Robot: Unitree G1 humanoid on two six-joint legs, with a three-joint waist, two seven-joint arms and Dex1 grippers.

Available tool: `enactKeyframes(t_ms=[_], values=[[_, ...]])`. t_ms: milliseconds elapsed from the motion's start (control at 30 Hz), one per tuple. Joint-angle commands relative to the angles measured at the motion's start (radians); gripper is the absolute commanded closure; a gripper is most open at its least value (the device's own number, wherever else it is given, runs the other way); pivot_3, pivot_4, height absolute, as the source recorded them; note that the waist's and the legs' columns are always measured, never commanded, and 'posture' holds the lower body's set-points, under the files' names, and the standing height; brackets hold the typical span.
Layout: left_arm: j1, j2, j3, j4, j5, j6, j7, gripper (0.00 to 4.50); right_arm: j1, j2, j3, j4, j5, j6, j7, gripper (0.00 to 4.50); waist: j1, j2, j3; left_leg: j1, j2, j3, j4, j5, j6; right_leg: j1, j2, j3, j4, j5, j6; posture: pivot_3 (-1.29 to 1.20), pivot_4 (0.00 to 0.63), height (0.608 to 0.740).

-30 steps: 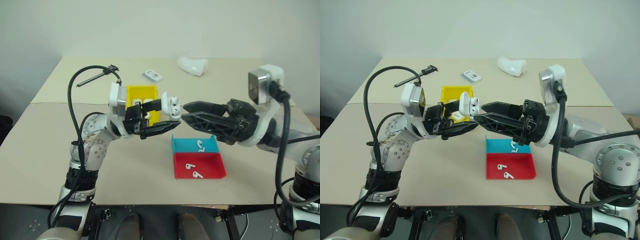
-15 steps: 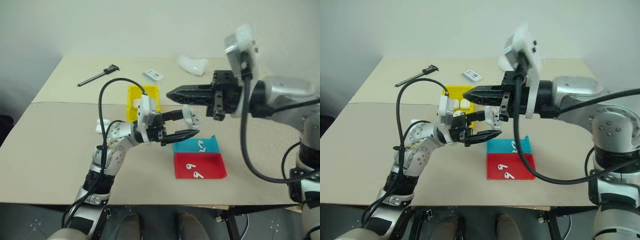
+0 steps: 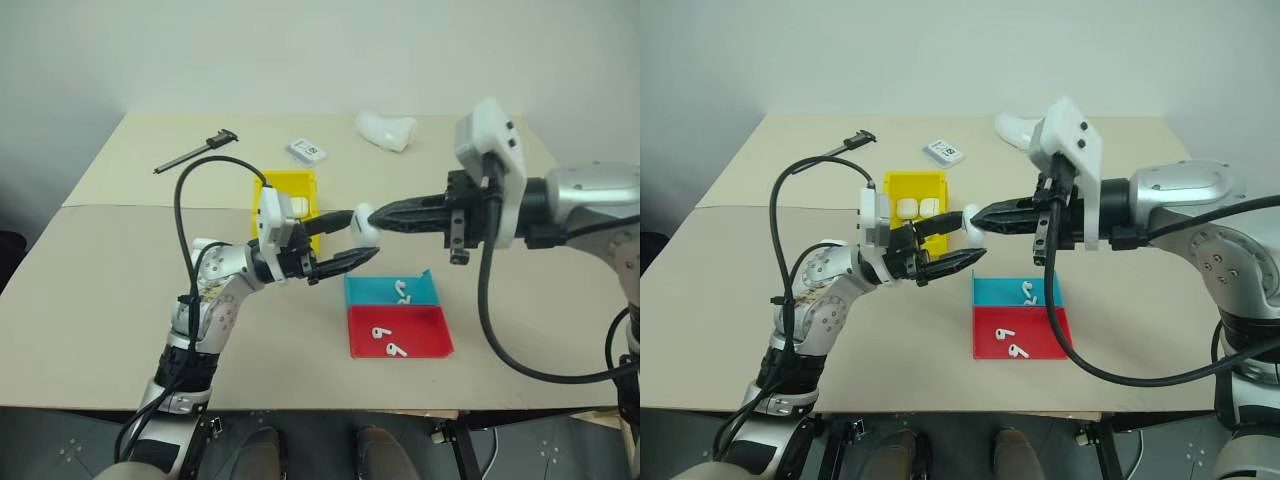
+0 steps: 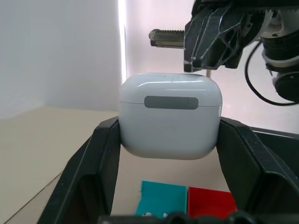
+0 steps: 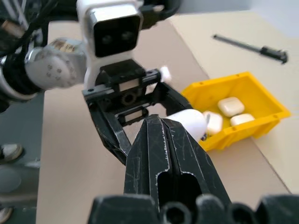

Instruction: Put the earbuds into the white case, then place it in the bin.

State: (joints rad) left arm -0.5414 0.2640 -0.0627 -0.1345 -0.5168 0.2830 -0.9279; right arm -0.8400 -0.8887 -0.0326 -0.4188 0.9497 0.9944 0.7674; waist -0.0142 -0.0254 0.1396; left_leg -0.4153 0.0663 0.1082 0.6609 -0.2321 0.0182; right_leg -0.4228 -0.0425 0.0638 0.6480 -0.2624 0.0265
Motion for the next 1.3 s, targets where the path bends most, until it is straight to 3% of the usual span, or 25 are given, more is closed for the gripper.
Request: enactKeyframes(t_ms=[33,267,567,733,800,967,1100,1200,1300], values=[[-0.005,-0.046,0.069,-0.045,0.081,-0.041,0.227,1.72,0.048,0.049,-0.13,-0.04,-0.005,-0.036,-0.134,4.48,0.002,0.0,0.0,0.0,0.0,0.0,0.0,0.0,0.0,0.0,0.0,0.0,0.0,0.0,0.0,0.0,0.15,0.74],[-0.023,-0.127,0.11,0.111,0.399,-0.05,0.73,1.72,0.236,0.094,0.019,-0.229,-0.243,-0.063,-0.323,4.48,0.005,0.0,0.0,0.0,-0.001,0.0,0.0,0.0,0.0,0.001,-0.001,0.001,-0.001,0.001,0.001,0.0,0.15,0.74],[-0.135,-0.151,0.078,0.387,0.456,-0.114,0.768,1.72,0.203,0.204,0.074,-0.252,-0.263,0.009,-0.405,4.48,0.01,0.0,0.0,-0.001,-0.002,0.001,0.0,0.001,-0.001,0.0,-0.001,0.0,-0.001,0.001,0.001,0.0,0.15,0.74],[-0.172,-0.14,0.08,0.434,0.441,-0.153,0.73,0.09,0.203,0.219,0.08,-0.259,-0.276,0.024,-0.41,4.5,0.007,0.0,0.0,-0.001,-0.002,0.002,0.0,0.0,-0.001,0.0,-0.001,0.0,-0.001,0.001,0.001,0.0,0.15,0.74],[-0.159,-0.125,0.096,0.372,0.406,-0.15,0.692,0.02,0.216,0.215,0.076,-0.268,-0.278,0.026,-0.409,4.5,0.004,0.0,0.0,-0.001,-0.001,0.002,0.0,0.001,-0.001,0.0,-0.001,0.0,-0.001,0.001,0.001,0.0,0.15,0.74],[-0.049,0.009,0.13,0.099,0.275,-0.024,0.507,0.02,0.296,0.235,0.032,-0.291,-0.293,-0.02,-0.424,4.5,-0.005,0.0,0.0,0.0,-0.001,0.002,0.0,0.001,-0.001,0.0,0.0,0.001,-0.001,0.001,0.001,0.0,0.15,0.74],[0.135,0.229,0.2,-0.211,0.073,0.14,0.294,0.02,0.431,0.268,-0.002,-0.293,-0.357,-0.179,-0.392,4.5,-0.014,0.001,0.0,0.0,0.0,0.003,-0.001,0.001,-0.002,-0.001,0.0,0.002,0.001,0.001,0.001,0.0,0.15,0.74],[0.307,0.406,0.325,-0.397,-0.123,0.25,0.135,0.02,0.553,0.235,-0.03,-0.246,-0.389,-0.275,-0.3,4.5,-0.01,0.0,0.0,0.001,0.001,0.003,-0.001,0.002,-0.003,0.0,-0.001,0.001,0.001,0.001,0.001,0.0,0.15,0.74],[0.435,0.506,0.424,-0.502,-0.228,0.316,0.097,0.02,0.627,0.199,-0.069,-0.215,-0.393,-0.32,-0.234,4.5,0.0,0.0,0.0,0.005,0.001,0.003,-0.001,0.001,-0.003,0.003,-0.002,0.0,0.0,0.0,0.001,0.0,0.15,0.74]])
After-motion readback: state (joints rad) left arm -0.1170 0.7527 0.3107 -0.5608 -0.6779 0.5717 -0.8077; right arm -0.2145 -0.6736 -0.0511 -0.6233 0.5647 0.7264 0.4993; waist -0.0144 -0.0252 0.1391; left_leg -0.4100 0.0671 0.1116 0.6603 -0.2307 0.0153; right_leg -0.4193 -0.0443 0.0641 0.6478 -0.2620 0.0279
